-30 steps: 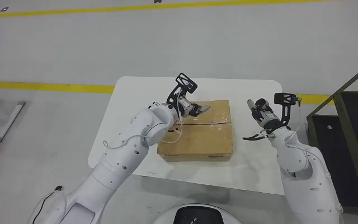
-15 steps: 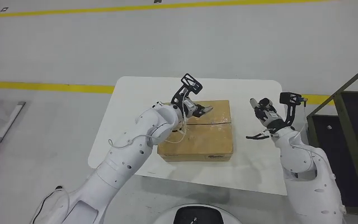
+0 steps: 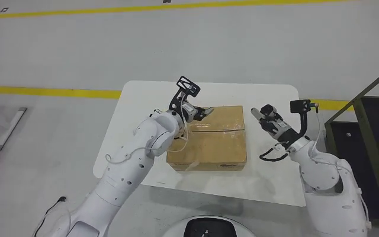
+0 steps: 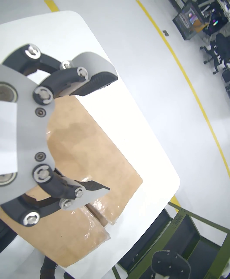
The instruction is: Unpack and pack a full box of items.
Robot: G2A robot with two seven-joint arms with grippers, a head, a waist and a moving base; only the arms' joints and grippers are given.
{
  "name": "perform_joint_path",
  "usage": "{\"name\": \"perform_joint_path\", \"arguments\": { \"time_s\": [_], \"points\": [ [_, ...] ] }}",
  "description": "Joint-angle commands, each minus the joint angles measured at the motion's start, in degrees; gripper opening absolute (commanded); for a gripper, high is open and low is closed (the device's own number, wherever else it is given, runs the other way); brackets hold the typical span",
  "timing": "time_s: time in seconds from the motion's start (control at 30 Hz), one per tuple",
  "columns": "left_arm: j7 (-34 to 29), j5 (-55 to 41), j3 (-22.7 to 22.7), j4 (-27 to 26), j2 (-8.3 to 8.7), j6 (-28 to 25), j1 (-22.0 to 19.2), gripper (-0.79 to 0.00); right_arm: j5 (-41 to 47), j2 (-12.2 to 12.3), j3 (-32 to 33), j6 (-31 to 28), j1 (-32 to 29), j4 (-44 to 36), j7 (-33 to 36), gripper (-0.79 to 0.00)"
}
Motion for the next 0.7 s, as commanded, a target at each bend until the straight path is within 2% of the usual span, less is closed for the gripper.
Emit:
{"name": "perform_joint_path", "arguments": {
  "time_s": [0.0, 0.1, 0.23, 0.37, 0.4, 0.67],
  "points": [
    [-1.04, 2.80, -3.04, -3.96, 0.91, 1.72, 2.97, 0.000, -0.60, 0.11, -1.13, -2.40, -0.53, -1.23, 0.57, -0.339],
    [-3.17, 4.73, -7.92, -9.15, 2.14, 3.43, 7.70, 0.000, -0.68, 0.29, -2.70, -5.22, -1.42, -3.13, 2.24, -0.286],
    [-5.96, 7.30, -14.01, -15.09, 3.55, 4.95, 14.23, 0.000, -1.21, 0.50, -5.29, -7.82, -2.18, -5.33, 4.82, -0.166],
    [-7.90, 9.22, -18.14, -18.95, 4.40, 6.04, 19.58, 0.000, -2.89, 0.71, -8.31, -10.02, -2.44, -6.22, 7.52, -0.065],
    [-8.34, 10.21, -18.83, -19.45, 4.56, 6.40, 20.65, 0.000, -3.85, 0.76, -9.00, -10.33, -2.39, -6.23, 8.02, -0.006],
    [-9.16, 11.28, -21.23, -21.65, 4.87, 9.32, 26.37, 0.000, -12.71, 0.86, -14.91, -11.35, -2.13, -6.04, 7.44, 0.000]
  ]
}}
